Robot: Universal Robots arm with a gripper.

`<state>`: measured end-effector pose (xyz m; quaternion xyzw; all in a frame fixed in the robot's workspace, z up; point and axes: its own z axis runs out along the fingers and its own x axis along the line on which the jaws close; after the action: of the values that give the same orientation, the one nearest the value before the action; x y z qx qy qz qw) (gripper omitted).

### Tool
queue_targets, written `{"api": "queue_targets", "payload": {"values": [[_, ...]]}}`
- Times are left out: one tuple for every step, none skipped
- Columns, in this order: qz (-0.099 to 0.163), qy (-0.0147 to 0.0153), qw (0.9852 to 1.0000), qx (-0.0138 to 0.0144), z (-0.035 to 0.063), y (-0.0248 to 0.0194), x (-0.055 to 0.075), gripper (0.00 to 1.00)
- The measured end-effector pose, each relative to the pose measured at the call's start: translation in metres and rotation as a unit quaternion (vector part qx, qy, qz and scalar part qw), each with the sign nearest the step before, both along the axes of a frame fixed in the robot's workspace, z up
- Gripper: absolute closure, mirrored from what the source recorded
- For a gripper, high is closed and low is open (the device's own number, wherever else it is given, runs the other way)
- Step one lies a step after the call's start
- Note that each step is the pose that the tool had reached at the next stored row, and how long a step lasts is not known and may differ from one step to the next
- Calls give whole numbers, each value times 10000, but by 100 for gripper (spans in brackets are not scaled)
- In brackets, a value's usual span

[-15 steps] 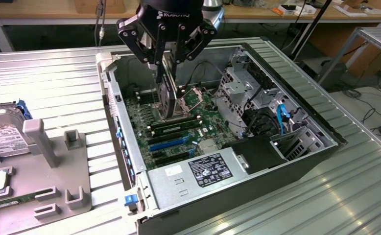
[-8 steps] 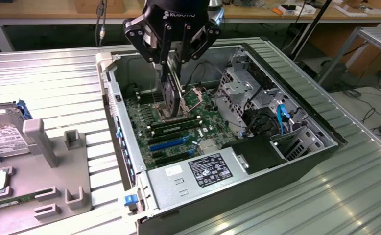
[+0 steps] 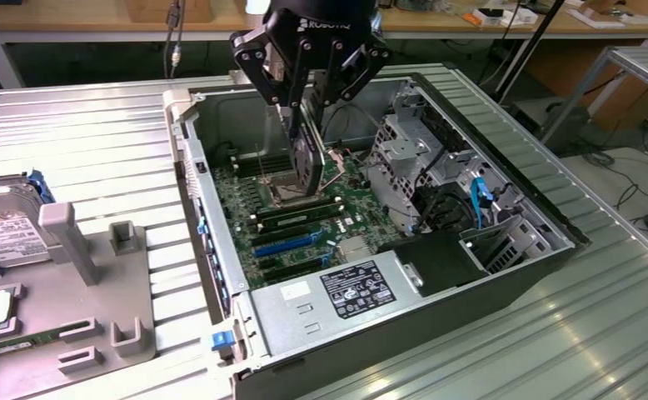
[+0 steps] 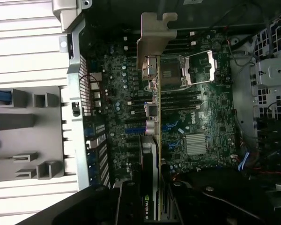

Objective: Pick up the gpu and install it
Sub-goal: 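Pick up the gpu and move the gpu toward the slot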

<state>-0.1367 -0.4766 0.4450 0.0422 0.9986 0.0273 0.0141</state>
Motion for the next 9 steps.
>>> {"api": "queue_targets", "payload": {"values": [[0, 0, 10000, 0, 0, 0, 11, 73], [0, 0, 10000, 0, 0, 0, 28, 73], [0, 0, 10000, 0, 0, 0, 38, 73], [0, 0, 10000, 0, 0, 0, 62, 73], [0, 0, 10000, 0, 0, 0, 76, 73], [0, 0, 10000, 0, 0, 0, 89, 73], [0, 0, 10000, 0, 0, 0, 105, 73], [1, 0, 10000, 0, 0, 0, 116, 73], [0, 0, 10000, 0, 0, 0, 128, 73]]}}
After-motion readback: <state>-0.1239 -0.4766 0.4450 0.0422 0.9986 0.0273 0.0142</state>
